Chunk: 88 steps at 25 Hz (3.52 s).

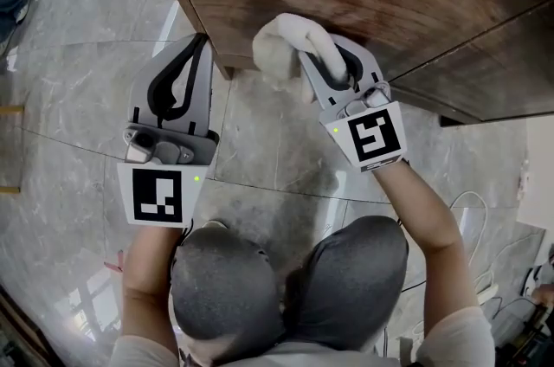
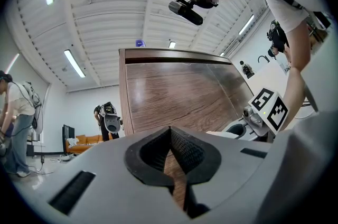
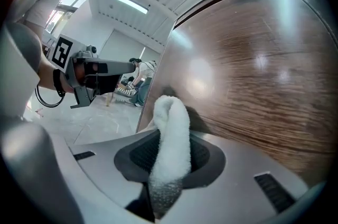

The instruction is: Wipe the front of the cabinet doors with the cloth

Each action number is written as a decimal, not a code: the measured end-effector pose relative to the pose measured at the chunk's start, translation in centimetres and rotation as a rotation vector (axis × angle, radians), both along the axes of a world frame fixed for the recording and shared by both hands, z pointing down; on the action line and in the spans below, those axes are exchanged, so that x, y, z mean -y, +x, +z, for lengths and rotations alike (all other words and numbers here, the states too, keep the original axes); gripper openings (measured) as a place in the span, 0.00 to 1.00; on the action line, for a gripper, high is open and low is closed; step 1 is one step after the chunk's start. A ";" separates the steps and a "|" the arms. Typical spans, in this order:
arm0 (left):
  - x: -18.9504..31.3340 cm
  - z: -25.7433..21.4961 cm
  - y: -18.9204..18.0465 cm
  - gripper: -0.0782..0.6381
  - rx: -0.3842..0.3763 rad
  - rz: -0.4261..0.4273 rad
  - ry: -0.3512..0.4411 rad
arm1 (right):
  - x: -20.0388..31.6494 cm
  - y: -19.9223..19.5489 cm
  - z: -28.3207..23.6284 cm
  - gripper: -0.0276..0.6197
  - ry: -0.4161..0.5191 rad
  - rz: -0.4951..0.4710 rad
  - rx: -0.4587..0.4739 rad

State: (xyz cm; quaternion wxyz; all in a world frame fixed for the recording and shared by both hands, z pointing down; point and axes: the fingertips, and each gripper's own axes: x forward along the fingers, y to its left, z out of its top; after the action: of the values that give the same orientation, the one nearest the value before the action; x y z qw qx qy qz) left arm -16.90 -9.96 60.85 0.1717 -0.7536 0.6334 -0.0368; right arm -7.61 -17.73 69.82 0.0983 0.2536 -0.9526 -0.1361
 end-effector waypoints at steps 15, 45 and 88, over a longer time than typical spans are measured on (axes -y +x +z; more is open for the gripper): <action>0.7 0.6 2.1 0.13 0.027 0.017 -0.027 | 1.1 6.0 2.4 0.21 0.004 0.075 -0.042; 3.8 2.2 7.6 0.13 0.050 0.108 -0.065 | 3.8 21.0 3.1 0.21 -0.049 0.316 -0.053; 1.3 -25.1 9.6 0.13 -0.099 0.148 -0.224 | -3.0 15.6 -30.3 0.21 -0.214 0.373 0.073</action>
State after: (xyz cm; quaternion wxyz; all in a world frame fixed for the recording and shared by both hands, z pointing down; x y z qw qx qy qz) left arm -7.33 -11.25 35.72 0.0571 -0.8135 0.5759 -0.0572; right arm 7.95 -14.75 39.54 0.1138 0.4181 -0.9012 -0.0044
